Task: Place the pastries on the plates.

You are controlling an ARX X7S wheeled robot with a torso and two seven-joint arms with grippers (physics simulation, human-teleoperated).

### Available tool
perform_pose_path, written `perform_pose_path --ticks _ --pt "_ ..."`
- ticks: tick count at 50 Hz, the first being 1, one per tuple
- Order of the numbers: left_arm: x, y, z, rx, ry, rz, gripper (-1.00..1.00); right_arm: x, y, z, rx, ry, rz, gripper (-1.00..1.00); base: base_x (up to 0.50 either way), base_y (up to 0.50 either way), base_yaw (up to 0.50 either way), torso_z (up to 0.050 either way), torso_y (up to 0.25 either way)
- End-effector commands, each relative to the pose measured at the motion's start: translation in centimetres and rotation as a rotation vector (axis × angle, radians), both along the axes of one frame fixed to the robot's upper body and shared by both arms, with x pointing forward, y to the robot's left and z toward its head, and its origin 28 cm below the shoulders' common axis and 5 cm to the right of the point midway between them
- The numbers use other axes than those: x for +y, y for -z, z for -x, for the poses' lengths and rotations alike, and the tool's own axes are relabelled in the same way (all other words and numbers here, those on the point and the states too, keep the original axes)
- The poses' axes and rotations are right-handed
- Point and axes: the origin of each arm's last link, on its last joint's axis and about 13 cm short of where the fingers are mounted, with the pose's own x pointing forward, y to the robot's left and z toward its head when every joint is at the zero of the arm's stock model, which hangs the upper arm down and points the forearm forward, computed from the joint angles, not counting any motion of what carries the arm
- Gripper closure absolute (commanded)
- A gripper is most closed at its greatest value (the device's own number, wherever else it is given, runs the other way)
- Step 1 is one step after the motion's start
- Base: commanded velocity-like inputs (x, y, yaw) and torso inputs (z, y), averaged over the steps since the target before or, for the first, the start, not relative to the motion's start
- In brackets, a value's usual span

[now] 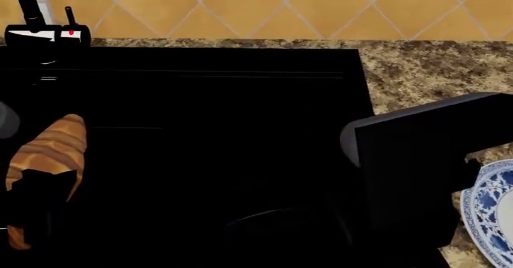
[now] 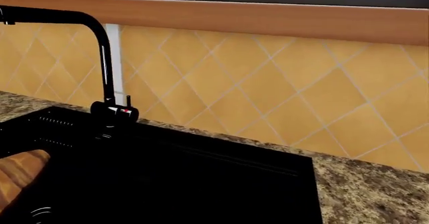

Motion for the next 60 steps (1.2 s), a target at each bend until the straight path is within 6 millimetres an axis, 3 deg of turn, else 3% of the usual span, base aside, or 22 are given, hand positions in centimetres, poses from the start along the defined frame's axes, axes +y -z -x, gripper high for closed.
perform_pose_path --ticks 1,60 --pt "0.05 -0.31 -0.40 -0.027 -0.028 0.060 1.00 0.10 -0.20 -0.05 -0.031 -0.035 -0.026 -1.00 0.00 0.25 0.00 0.000 0.000" --pt "0.17 -0.31 -0.49 -0.032 -0.034 0.070 1.00 0.17 -0.33 0.20 -0.043 -0.050 -0.028 -1.00 0.00 0.50 0.00 0.000 0.000"
